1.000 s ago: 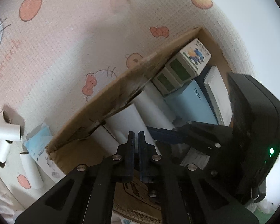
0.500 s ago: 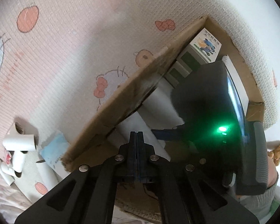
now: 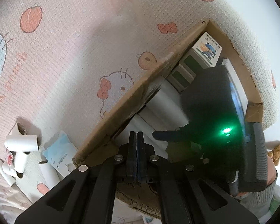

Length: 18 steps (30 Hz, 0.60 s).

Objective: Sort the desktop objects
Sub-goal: 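Open the left tool on the tube while the right tool opens too, then withdraw both tools from the box back toward the tube pile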

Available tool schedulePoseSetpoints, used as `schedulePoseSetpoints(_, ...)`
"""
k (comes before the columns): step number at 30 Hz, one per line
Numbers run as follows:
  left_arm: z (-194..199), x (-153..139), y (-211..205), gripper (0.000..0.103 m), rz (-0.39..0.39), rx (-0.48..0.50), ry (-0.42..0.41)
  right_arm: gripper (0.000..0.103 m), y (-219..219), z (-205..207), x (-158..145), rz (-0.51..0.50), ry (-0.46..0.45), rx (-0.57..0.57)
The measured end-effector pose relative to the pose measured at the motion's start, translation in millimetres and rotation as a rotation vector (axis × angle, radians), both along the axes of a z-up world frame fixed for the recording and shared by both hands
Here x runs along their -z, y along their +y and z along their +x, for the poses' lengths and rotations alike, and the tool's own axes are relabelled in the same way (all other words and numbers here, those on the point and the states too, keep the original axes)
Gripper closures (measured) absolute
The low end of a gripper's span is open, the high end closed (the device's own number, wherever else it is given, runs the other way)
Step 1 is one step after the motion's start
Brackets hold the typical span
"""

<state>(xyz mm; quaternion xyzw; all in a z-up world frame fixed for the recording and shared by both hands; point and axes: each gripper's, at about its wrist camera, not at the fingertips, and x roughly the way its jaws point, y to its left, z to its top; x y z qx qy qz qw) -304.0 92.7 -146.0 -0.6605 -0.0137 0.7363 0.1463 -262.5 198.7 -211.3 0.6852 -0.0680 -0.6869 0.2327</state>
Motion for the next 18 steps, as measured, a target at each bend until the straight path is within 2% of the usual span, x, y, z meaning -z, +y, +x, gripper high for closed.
schedulePoseSetpoints(4, 8.1, -9.4, -0.1, 0.103, 0.033, -0.009, 0.045, 0.063, 10.7, 4.3, -14.8, 0.043, 0.017, 0.054)
schedulePoseSetpoints(7, 14.9, -18.9, 2.7, 0.103, 0.076, -0.02, 0.104, 0.063, 17.9, 13.3, -37.9, 0.098, 0.082, 0.094)
schedulePoseSetpoints(12, 31.7, -38.1, -1.0, 0.103, 0.18, -0.069, 0.201, 0.063, 21.8, 26.3, -72.0, 0.136, 0.153, 0.147)
schedulePoseSetpoints(15, 49.2, -55.3, -4.1, 0.103, 0.231, -0.09, 0.287, 0.063, 16.0, 36.8, -92.3, 0.176, 0.211, 0.142)
schedulePoseSetpoints(18, 69.9, -73.4, -7.7, 0.103, 0.243, -0.092, 0.395, 0.063, -1.3, 53.0, -109.0, 0.221, 0.26, 0.133)
